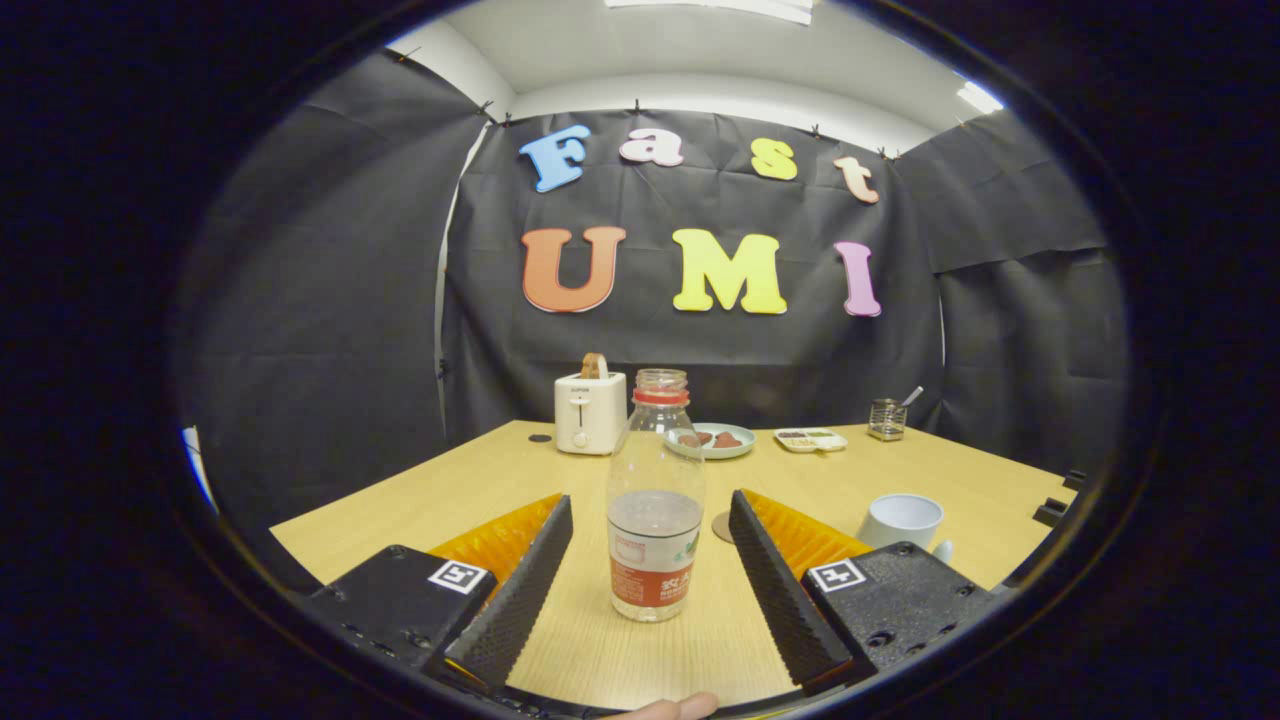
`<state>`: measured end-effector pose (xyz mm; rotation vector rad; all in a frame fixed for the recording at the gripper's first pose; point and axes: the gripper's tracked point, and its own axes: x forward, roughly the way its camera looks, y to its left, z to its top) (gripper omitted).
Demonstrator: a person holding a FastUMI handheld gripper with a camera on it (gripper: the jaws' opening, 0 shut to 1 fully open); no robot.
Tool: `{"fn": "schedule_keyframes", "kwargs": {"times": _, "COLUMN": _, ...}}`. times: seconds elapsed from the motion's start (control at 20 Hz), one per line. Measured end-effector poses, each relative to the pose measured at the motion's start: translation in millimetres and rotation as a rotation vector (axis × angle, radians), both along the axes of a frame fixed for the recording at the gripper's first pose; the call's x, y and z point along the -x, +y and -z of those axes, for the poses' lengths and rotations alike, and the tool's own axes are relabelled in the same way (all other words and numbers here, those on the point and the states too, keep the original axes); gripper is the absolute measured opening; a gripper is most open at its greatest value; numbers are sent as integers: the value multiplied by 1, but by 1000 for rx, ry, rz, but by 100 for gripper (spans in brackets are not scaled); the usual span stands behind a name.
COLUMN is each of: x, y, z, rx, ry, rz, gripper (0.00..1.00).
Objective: Take the bottle from table, then pour the juice into the cup, finally place the bottle on the coaster
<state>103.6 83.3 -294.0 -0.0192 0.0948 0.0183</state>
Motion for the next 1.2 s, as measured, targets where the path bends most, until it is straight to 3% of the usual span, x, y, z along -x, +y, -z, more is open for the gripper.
{"fn": "schedule_keyframes", "kwargs": {"times": 0.4, "x": -42, "y": -5, "z": 36, "rx": 21, "ry": 37, "rz": 63, "gripper": 100}}
{"fn": "schedule_keyframes", "kwargs": {"times": 0.55, "x": -47, "y": 1, "z": 38, "rx": -6, "ry": 36, "rz": 28, "gripper": 100}}
{"fn": "schedule_keyframes", "kwargs": {"times": 0.7, "x": -46, "y": -4, "z": 37, "rx": -35, "ry": 51, "rz": 15, "gripper": 79}}
{"fn": "schedule_keyframes", "kwargs": {"times": 0.75, "x": -44, "y": -2, "z": 33, "rx": -48, "ry": 50, "rz": 7, "gripper": 79}}
{"fn": "schedule_keyframes", "kwargs": {"times": 1.0, "x": -34, "y": 7, "z": 1, "rx": -157, "ry": 43, "rz": -30, "gripper": 78}}
{"fn": "schedule_keyframes", "kwargs": {"times": 1.2, "x": -26, "y": 19, "z": -10, "rx": -347, "ry": 74, "rz": -66, "gripper": 78}}
